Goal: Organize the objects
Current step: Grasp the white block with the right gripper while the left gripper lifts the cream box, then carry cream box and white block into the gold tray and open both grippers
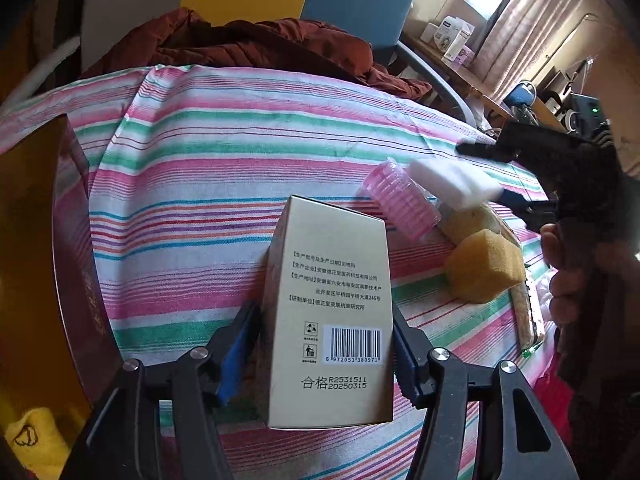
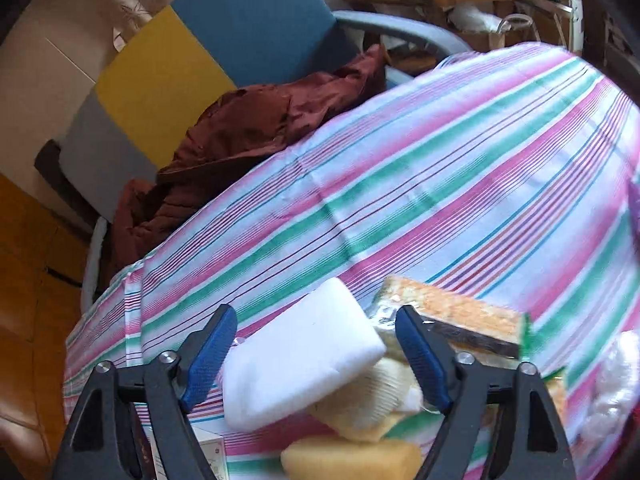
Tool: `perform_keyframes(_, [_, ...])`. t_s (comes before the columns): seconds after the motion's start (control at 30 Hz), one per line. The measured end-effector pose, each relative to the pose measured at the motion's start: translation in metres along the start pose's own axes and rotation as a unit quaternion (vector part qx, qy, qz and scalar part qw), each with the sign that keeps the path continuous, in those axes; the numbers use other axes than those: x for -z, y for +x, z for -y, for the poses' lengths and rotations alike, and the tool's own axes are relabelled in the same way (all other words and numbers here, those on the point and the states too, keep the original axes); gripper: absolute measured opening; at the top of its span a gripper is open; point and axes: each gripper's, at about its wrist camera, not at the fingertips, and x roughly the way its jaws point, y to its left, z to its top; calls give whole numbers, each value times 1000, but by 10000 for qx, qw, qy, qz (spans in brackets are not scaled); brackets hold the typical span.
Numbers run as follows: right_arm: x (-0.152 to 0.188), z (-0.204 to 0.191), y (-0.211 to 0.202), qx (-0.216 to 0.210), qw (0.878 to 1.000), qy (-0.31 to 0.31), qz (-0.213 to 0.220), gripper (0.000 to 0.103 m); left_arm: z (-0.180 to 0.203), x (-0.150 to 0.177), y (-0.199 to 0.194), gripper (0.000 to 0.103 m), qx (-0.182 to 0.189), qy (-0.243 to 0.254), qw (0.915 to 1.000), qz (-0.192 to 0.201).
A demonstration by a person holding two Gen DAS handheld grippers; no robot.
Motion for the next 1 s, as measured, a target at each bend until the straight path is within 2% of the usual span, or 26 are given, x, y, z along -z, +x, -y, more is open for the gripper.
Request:
perform_keyframes(0.03, [2, -2, 0, 145, 9998, -126, 29, 45, 0, 0, 0, 61, -1, 24, 10000, 20])
perform_keyframes(0.1, [4, 0, -3, 82, 9999, -144, 24, 36, -1, 2, -2, 60, 0, 33, 10000, 46])
perform_keyframes(0.23, [6, 0, -22, -40, 9997, -166, 148, 29, 3, 4, -13, 53, -5, 122, 9998, 172])
perform_keyframes(0.3, [8, -2, -35, -92, 9993, -217, 275, 25, 5, 5, -19, 52, 22, 135, 9997, 207])
perform_keyframes(0.5, [24, -13, -85, -211, 9961, -492, 706, 25, 8, 14, -45, 52, 78, 152, 9990, 404])
perform_keyframes(0.63, [34, -21, -110, -447, 9941, -577, 797, 25, 3, 21, -71, 52, 120, 62, 9982, 589])
perform_keyframes(0.83, [60, -67, -117, -878, 9889, -1006, 653, 25, -32, 35, -130, 52, 17, -261, 9939, 1068])
perform_keyframes(1.0, [91, -123, -105, -1221, 9802, -1516, 363, 25, -84, 50, -172, 52, -314, -677, 9869, 1432])
